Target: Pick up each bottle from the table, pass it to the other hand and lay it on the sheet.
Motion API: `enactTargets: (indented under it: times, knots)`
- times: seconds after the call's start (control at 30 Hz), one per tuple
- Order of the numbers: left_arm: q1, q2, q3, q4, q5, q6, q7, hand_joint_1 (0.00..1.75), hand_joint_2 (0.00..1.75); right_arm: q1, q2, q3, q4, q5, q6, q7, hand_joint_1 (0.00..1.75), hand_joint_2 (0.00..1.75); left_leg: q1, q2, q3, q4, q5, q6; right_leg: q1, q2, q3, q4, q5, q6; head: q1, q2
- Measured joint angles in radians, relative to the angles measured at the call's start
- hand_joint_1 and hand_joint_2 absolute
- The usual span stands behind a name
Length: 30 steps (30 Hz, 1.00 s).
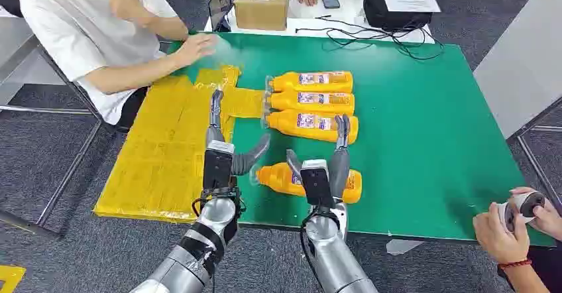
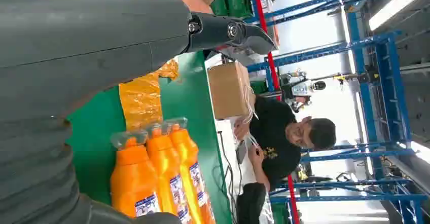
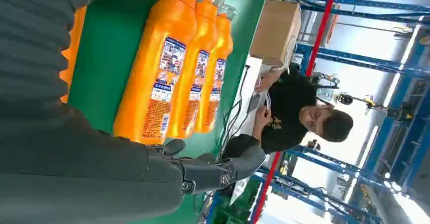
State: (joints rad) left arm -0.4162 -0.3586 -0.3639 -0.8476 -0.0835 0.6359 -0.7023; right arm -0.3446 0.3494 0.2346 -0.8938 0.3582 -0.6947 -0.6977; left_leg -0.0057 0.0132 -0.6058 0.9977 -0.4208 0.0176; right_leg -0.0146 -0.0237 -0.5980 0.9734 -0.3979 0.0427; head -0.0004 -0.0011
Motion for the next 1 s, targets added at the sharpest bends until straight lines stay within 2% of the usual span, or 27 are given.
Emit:
enactTargets:
  times: [0.67,0.8,0.9,1.0]
  knots:
    - [0.0,0.0,0.0,0.0,0.007,-0.009,0.0,0.0,1.75,0.0,0.0,0.0,0.0,0.006,0.0,0.0,0.0,1.75,0.0,0.0,0.0,0.0,0.0,0.0,0.0,0.0,0.0,0.0,0.0,0.0,0.0,0.0]
    - [-0.01,0.0,0.002,0.011,0.014,-0.014,0.0,0.0,1.75,0.001,0.0,-0.005,-0.001,0.06,0.0,0.0,0.0,1.75,0.0,0.0,0.0,0.0,0.0,0.0,0.0,0.0,0.0,0.0,0.0,0.0,0.0,0.0]
    - [-0.008,-0.003,-0.013,-0.011,0.01,0.02,0.0,0.0,1.75,0.002,0.0,-0.029,0.0,0.182,0.0,0.0,0.0,1.75,0.0,0.0,0.0,0.0,0.0,0.0,0.0,0.0,0.0,0.0,0.0,0.0,0.0,0.0]
    - [-0.006,-0.006,-0.023,-0.028,0.012,0.024,0.0,0.0,1.75,-0.002,0.0,-0.044,0.015,0.229,0.0,0.0,0.0,1.75,0.0,0.0,-0.001,0.0,0.0,0.0,0.0,0.0,0.0,0.0,0.0,0.0,0.0,0.0]
